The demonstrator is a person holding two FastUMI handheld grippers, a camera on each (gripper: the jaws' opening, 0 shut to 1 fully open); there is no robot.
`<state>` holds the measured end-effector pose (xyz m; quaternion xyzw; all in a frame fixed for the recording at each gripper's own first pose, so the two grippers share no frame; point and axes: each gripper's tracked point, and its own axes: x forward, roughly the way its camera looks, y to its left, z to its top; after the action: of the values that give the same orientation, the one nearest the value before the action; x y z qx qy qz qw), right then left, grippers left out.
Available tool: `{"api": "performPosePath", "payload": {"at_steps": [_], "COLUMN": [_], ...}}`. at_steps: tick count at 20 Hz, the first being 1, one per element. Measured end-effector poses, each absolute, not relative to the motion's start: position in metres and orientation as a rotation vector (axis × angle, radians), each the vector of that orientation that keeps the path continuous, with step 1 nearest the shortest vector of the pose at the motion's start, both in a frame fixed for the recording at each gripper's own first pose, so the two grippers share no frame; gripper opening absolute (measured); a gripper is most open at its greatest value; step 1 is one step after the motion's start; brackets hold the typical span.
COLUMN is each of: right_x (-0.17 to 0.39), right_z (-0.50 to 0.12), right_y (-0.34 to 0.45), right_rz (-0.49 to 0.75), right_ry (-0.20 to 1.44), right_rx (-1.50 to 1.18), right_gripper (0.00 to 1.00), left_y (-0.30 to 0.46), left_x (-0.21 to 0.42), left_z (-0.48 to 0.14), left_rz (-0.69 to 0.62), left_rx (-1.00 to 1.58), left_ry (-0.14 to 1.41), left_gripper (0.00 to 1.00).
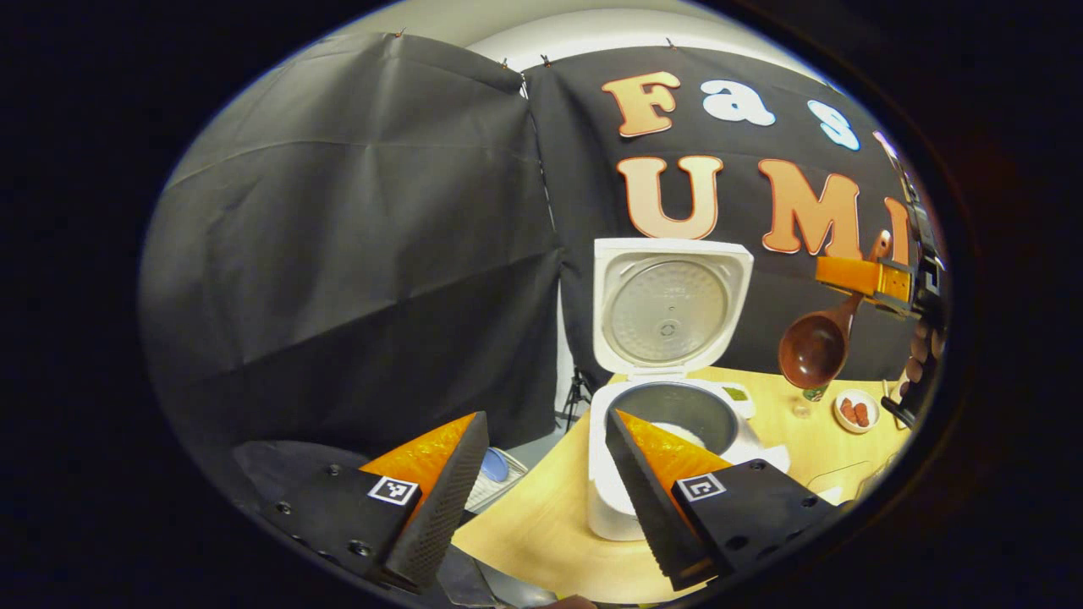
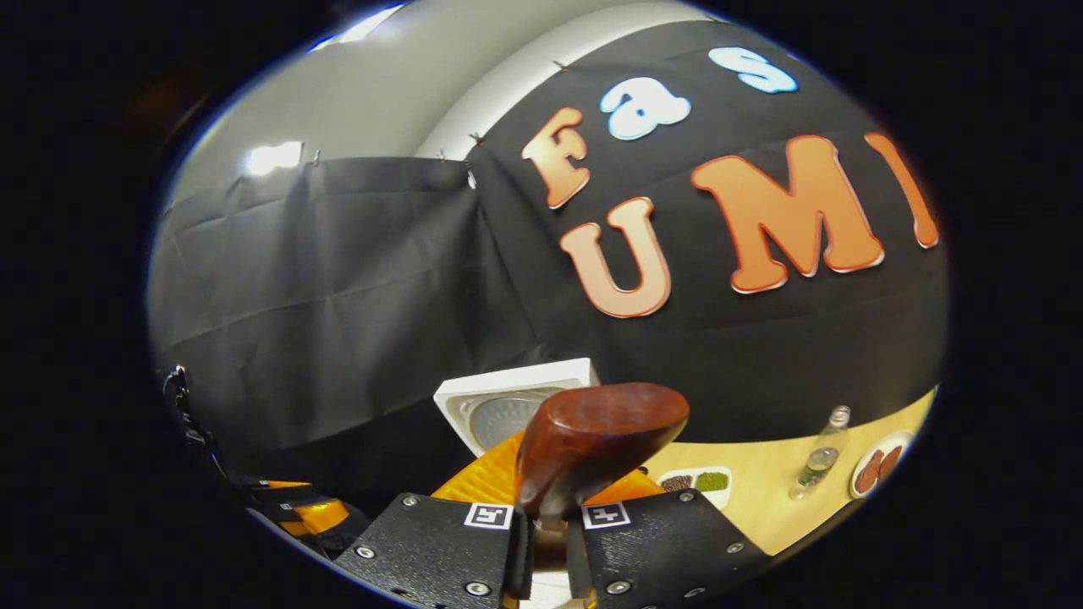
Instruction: Close the left gripper, press the button to open the rice cooker; take a wooden spoon from the chopstick holder with the right hand, scoop a spoonful of rice and pour it into the rice cooker, then put the wooden spoon back into the chopstick holder.
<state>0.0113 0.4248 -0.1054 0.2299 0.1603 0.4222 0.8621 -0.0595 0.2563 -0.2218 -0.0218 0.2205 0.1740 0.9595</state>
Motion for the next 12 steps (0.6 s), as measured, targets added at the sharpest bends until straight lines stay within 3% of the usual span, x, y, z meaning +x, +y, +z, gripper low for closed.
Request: {"api": "performPosePath", "payload": {"at_steps": [1, 3, 4, 7, 8, 9, 12], "right_x": [0.012, 0.016, 0.019, 0.022, 0.022, 0.022, 0.021], "right_z": [-0.113, -0.129, -0.137, -0.165, -0.177, -0.188, -0.233], "right_y": [0.400, 0.354, 0.329, 0.255, 0.229, 0.203, 0.133], "right_rz": [0.853, 0.785, 0.749, 0.633, 0.591, 0.546, 0.414], "right_ry": [0.351, 0.369, 0.377, 0.406, 0.411, 0.418, 0.457], "right_rx": [0.496, 0.507, 0.510, 0.502, 0.491, 0.474, 0.416], "right_gripper": [0.11, 0.11, 0.16, 0.16, 0.16, 0.12, 0.17], "left_y": [0.244, 0.218, 0.205, 0.161, 0.146, 0.130, 0.083], "left_x": [-0.057, -0.051, -0.048, -0.035, -0.031, -0.027, -0.017], "left_z": [-0.221, -0.220, -0.218, -0.216, -0.216, -0.217, -0.220], "left_rz": [0.338, 0.310, 0.295, 0.249, 0.234, 0.220, 0.170], "left_rx": [-0.045, -0.047, -0.050, -0.073, -0.080, -0.081, -0.087], "left_ry": [0.450, 0.452, 0.455, 0.463, 0.466, 0.470, 0.500], "left_gripper": [0.95, 0.91, 0.91, 0.91, 0.95, 0.91, 0.95]}}
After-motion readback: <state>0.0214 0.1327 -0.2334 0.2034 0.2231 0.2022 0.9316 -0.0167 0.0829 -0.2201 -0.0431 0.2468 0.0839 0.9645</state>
